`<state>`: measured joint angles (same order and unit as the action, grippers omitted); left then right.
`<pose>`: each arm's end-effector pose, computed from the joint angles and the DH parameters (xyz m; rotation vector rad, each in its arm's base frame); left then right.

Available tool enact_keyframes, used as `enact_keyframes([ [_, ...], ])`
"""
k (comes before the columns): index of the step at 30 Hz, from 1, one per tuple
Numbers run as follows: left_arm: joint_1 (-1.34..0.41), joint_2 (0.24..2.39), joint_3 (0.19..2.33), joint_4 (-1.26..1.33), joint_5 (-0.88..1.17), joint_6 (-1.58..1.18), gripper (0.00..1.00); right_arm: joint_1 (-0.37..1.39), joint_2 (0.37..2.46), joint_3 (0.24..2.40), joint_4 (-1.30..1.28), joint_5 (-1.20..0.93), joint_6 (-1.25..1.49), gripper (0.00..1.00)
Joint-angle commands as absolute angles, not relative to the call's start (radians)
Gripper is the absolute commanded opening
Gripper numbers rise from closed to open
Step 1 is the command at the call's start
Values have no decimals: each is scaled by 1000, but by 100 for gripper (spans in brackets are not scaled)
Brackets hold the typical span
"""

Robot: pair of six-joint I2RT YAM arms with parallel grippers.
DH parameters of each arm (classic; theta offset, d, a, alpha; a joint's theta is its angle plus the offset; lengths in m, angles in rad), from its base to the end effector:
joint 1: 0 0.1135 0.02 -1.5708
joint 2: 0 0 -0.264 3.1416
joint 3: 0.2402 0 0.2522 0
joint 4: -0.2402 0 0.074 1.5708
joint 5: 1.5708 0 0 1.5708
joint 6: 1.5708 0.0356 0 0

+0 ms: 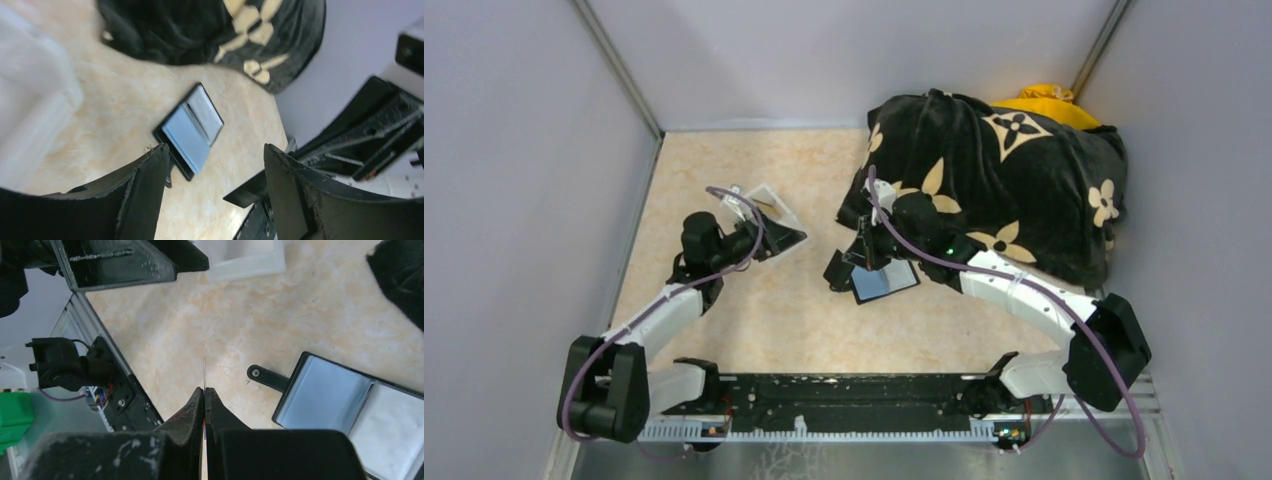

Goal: Put the credit cards into the card holder
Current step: Pick up the credit card from the storage box.

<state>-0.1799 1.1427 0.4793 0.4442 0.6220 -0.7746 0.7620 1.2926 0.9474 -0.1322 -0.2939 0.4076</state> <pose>0.2332 -0.0635 0.2277 -0.0868 1.9213 -1.2176 0.2058 0.2106 0.2913 -0.5772 2.1100 1.0008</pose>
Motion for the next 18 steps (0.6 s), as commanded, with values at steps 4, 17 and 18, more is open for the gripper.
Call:
enact_keyframes([
  [4, -326, 1234, 498, 578, 821, -691, 70, 707, 1228, 871, 5, -471, 512, 0],
  [17, -371, 1386, 473, 819, 960, -745, 62, 579, 1273, 774, 146, -668, 603, 0],
  [18, -379, 1400, 480, 820, 969, -741, 61, 575, 1281, 772, 158, -677, 608, 0],
])
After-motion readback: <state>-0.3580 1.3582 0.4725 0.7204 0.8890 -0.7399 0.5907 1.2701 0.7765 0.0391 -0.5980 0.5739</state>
